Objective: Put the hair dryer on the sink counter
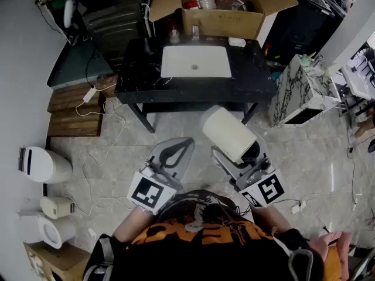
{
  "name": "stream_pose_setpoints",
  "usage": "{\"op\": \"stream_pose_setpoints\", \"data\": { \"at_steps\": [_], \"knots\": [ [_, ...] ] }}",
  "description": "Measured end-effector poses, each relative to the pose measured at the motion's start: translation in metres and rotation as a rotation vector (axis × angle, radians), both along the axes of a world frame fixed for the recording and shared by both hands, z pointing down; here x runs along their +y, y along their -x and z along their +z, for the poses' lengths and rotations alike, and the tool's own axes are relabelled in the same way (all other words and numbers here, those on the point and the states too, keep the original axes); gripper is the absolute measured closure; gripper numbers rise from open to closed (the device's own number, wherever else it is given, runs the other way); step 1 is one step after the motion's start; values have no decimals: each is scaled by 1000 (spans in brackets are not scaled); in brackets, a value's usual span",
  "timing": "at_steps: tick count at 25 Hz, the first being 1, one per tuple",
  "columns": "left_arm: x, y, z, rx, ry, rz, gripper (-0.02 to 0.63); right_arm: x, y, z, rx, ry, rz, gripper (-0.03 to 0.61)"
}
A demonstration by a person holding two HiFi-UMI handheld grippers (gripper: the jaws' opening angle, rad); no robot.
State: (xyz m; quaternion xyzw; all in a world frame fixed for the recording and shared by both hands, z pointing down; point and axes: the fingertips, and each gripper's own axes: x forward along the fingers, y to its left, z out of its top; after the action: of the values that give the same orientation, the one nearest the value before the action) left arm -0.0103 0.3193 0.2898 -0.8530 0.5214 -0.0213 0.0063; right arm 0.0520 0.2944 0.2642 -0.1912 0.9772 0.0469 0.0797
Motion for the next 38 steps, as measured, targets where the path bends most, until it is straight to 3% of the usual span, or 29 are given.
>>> {"op": "stream_pose_setpoints", "data": {
  "at_steps": [24,38],
  "knots": [
    [-11,2,2,13,12,-10,591,-11,2,2,-12,22,-12,244],
    [-42,-33,0,-12,9,-22,591,-46,-41,7,-61,72,-12,244]
  ]
}}
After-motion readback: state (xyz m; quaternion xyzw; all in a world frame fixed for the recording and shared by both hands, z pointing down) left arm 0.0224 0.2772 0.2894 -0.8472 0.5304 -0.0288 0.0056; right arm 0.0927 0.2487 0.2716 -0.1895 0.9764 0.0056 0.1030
